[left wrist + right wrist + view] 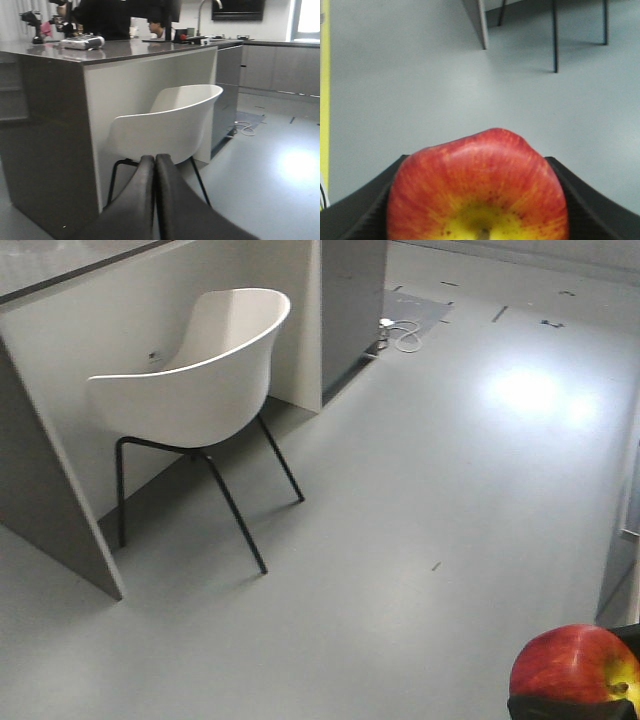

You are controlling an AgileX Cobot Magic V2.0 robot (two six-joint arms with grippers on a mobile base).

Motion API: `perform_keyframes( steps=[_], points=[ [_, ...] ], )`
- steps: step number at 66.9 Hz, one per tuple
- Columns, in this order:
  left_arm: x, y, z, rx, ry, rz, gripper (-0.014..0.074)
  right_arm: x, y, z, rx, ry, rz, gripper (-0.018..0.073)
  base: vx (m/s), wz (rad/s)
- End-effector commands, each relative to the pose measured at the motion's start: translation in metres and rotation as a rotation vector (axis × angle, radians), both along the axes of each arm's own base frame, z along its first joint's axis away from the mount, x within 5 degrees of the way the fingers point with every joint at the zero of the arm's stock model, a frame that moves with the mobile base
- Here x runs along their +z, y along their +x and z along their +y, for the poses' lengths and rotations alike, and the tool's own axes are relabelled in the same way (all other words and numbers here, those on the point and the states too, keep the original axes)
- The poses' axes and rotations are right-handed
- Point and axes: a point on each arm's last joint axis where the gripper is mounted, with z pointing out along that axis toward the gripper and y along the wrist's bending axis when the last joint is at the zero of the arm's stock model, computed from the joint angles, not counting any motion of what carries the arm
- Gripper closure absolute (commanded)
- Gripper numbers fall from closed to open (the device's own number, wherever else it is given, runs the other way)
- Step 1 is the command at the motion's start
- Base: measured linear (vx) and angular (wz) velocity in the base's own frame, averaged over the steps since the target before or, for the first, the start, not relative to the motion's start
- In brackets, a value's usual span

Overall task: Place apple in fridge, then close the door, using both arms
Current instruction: 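Drive the base toward the open refrigerator holding the apple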

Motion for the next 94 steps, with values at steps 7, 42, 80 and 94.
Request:
perform_keyframes(
  steps=[7,42,80,94],
  points=[
    [0.0136,-0.0024,0.0003,0.006,-0.001,-0.104,0.0603,0.0129,0.0029,0.0018,-0.011,0.054,-0.069,0.0472,-0.07,0.71],
    [0.0136,-0.0024,0.0003,0.006,-0.001,-0.104,0.0603,0.0128,0.0029,0.0018,-0.011,0.054,-0.068,0.0472,-0.05,0.69],
    [0.0136,-0.0024,0.0003,0.006,-0.001,-0.104,0.0603,0.0128,0.0029,0.0018,-0.011,0.054,-0.068,0.0472,0.05,0.55],
    [0.0136,-0.0024,0.0003,0.006,-0.001,-0.104,0.0603,0.0129,0.0029,0.0018,-0.011,0.055,-0.068,0.0472,0.11,0.41]
  ],
)
